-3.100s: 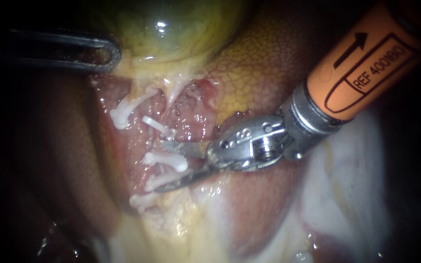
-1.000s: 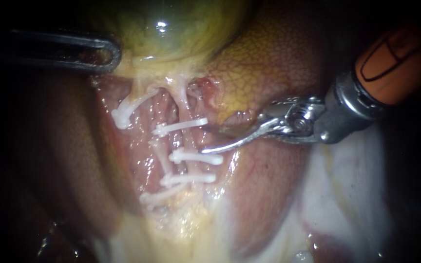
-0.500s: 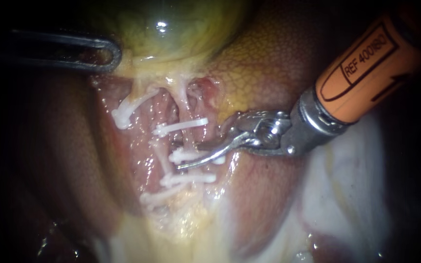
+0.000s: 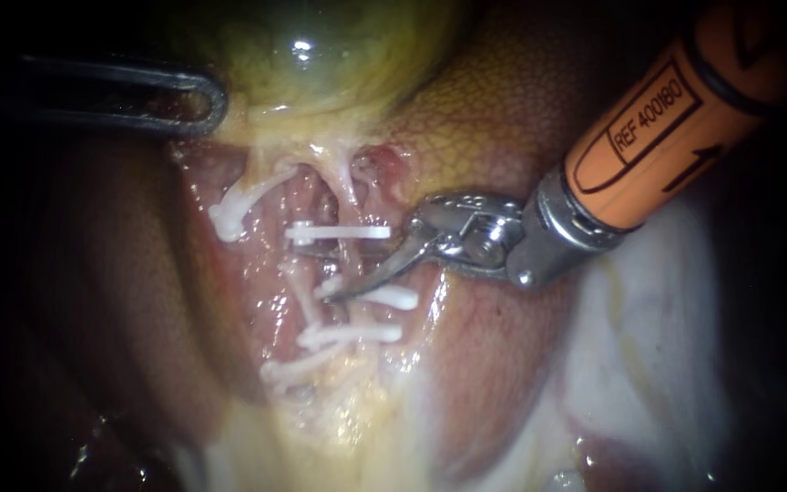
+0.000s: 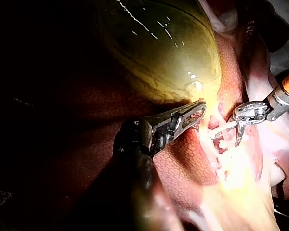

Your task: Go to the cutting position right tube

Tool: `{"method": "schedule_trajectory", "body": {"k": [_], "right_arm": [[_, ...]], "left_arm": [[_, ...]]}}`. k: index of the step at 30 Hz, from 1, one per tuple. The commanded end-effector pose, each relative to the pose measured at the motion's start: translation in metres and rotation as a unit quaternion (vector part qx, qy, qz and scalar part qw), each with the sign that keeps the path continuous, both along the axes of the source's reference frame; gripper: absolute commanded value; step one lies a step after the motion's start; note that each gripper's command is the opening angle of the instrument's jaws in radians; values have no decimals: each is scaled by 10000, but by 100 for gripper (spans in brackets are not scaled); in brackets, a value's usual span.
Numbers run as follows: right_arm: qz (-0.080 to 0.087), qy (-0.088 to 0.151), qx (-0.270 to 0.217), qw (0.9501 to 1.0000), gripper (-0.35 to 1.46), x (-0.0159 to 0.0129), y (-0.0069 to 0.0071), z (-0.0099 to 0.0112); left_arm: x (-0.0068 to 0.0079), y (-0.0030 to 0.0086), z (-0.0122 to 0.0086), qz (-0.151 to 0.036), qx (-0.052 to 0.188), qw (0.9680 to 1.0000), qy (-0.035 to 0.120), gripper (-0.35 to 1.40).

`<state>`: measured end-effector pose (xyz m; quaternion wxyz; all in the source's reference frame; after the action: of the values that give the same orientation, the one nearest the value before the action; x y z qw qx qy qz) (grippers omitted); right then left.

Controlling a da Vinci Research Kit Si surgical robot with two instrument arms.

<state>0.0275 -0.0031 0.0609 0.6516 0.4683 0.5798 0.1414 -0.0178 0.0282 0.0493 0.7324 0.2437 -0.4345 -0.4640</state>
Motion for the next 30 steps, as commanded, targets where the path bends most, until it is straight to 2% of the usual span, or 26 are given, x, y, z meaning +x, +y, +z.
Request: {"method": "schedule_trajectory", "body": {"k": [1,13,19,24,30], "right_arm": [[6,28,-66,10000,89,2,0,0],[95,408,-674,9968,86,25,-4,-9],[201,615,-597,9961,83,29,-6,-23],[195,779,-503,9955,83,29,-2,-42],[179,807,-446,9956,84,31,2,-64]], "left_arm": [[0,0,0,0,1,10000,1,-35],[-1,0,0,-1,1,10000,1,-35],[-1,0,0,-1,1,10000,1,-35],[0,0,0,2,1,10000,-1,-35],[1,1,0,5,1,10000,-2,-35]]}}
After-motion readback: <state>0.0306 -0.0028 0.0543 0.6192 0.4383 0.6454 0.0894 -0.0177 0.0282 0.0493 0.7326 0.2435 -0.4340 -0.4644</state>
